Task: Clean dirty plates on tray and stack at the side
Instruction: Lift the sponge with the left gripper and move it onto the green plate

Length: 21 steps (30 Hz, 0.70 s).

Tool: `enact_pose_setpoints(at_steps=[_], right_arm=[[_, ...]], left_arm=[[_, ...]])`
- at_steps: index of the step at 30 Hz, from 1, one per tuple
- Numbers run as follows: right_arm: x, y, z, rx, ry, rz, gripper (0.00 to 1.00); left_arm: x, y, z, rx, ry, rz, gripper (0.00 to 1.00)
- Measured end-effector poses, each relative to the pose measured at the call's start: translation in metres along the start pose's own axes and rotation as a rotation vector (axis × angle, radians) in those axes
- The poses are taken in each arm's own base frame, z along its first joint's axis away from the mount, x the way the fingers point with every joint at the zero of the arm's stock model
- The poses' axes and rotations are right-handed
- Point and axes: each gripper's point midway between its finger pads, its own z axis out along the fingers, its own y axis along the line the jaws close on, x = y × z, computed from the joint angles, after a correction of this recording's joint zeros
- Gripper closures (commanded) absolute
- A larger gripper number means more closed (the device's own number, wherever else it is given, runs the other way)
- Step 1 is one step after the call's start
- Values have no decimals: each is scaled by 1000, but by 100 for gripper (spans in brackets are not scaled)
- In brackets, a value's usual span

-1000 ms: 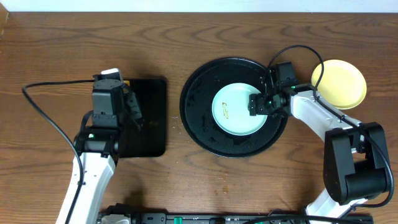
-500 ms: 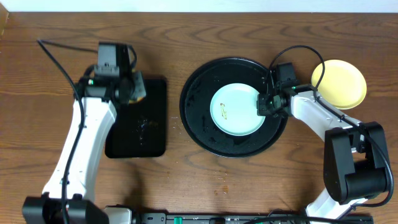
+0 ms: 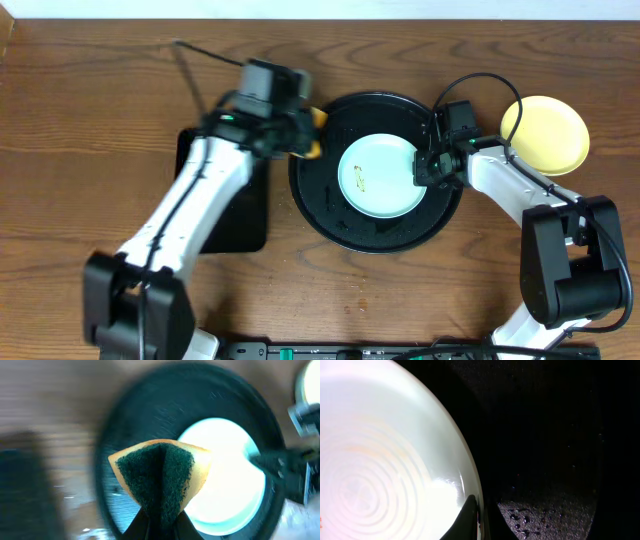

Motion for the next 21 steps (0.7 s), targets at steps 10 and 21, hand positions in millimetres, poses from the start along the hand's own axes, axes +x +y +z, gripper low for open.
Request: enact_pose_setpoints(at_steps=[10,21], right_arm=[[0,0,0,0,0,0,99],[0,0,0,0,0,0,99]], left_arm=[[-4,-51,42,-29,143,180,93],[25,-57,92,-68,239,354,92]])
